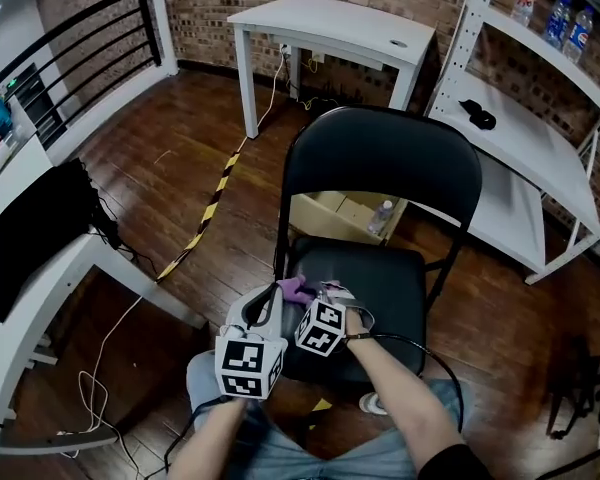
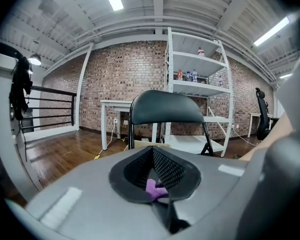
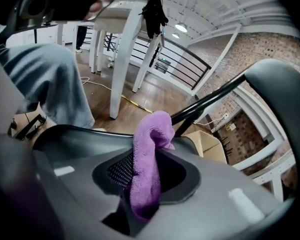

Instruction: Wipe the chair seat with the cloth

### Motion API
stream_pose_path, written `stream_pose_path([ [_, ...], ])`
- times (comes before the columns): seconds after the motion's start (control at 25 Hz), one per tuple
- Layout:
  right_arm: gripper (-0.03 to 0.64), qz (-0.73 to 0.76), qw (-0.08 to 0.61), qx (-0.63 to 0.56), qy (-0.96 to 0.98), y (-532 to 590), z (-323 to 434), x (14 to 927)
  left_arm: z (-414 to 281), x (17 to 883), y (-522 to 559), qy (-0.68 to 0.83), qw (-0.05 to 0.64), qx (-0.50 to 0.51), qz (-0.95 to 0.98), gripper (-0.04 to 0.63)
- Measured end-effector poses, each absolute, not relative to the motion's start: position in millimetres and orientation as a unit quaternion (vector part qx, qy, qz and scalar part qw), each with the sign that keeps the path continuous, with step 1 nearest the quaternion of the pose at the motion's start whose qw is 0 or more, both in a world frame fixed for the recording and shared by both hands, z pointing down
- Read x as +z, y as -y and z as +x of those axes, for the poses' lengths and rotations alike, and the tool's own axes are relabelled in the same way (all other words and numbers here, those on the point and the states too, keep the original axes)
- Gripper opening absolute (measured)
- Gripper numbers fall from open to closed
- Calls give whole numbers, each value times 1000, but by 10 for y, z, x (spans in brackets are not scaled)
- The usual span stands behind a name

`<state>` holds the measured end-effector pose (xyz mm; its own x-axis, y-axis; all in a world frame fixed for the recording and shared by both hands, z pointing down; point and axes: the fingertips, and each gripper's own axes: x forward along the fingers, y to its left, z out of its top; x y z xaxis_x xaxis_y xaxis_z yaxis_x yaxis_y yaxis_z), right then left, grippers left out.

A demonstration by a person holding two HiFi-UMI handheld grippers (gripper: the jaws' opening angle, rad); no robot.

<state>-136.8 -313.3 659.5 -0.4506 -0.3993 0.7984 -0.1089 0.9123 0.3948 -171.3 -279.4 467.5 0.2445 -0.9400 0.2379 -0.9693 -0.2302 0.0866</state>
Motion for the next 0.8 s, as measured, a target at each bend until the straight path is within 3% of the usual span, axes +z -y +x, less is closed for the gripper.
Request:
stream_pose_path([
  [0.8, 112, 116, 462, -137, 868, 1417, -1256, 6623, -1355, 4399, 2360, 588, 81, 47, 803, 5],
])
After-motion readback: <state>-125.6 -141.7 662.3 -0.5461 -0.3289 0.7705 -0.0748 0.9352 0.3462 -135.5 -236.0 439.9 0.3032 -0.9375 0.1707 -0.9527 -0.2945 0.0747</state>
